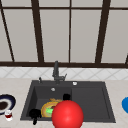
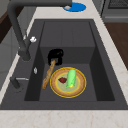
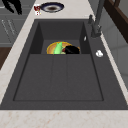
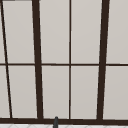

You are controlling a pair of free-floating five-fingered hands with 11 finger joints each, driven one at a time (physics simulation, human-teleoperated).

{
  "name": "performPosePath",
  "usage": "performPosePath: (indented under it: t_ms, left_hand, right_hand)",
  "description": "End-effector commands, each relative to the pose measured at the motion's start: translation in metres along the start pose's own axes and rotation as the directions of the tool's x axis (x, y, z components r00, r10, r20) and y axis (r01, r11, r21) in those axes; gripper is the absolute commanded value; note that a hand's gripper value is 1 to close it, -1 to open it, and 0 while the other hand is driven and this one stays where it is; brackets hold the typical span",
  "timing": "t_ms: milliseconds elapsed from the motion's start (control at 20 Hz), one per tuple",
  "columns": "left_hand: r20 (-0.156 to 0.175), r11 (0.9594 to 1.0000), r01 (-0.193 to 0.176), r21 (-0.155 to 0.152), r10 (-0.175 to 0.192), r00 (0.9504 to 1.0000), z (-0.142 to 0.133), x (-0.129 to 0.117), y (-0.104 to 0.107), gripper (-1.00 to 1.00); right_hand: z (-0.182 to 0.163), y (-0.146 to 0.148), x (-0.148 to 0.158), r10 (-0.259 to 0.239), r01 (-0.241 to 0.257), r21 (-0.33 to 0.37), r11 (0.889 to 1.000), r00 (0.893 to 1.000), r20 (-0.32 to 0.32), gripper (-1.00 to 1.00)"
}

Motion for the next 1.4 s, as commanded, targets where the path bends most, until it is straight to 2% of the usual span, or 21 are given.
performPosePath:
  t_ms: [0,350,600,750,900,1050,1350]
  left_hand:
    - [0.000,1.0000,0.000,0.000,0.000,1.0000,0.000,0.000,0.000,0.00]
    - [0.000,1.0000,0.000,0.000,0.000,1.0000,0.000,0.000,0.000,0.00]
    - [0.000,1.0000,0.000,0.000,0.000,1.0000,0.000,0.000,0.000,0.00]
    - [0.000,1.0000,0.000,0.000,0.000,1.0000,0.000,0.000,0.000,0.00]
    - [0.000,1.0000,0.000,0.000,0.000,1.0000,0.000,0.000,0.000,0.00]
    - [0.000,1.0000,0.000,0.000,0.000,1.0000,0.000,0.000,0.000,0.00]
    - [0.000,1.0000,0.000,0.000,0.000,1.0000,0.000,0.000,0.000,0.00]
  right_hand:
    - [-0.002,-0.032,0.004,-0.009,0.010,0.016,1.000,1.000,-0.023,1.00]
    - [-0.003,-0.079,0.014,-0.015,0.016,0.049,0.999,0.999,-0.031,1.00]
    - [0.001,-0.114,0.021,0.021,-0.018,0.083,0.996,0.999,-0.033,1.00]
    - [0.010,-0.137,0.022,0.023,-0.021,0.083,0.996,0.999,-0.030,1.00]
    - [0.024,-0.159,0.019,0.013,-0.011,0.082,0.997,1.000,-0.025,1.00]
    - [0.045,-0.173,0.014,-0.015,0.018,0.111,0.994,0.999,-0.030,1.00]
    - [0.092,-0.198,0.012,0.000,0.000,0.117,0.993,1.000,-0.006,1.00]
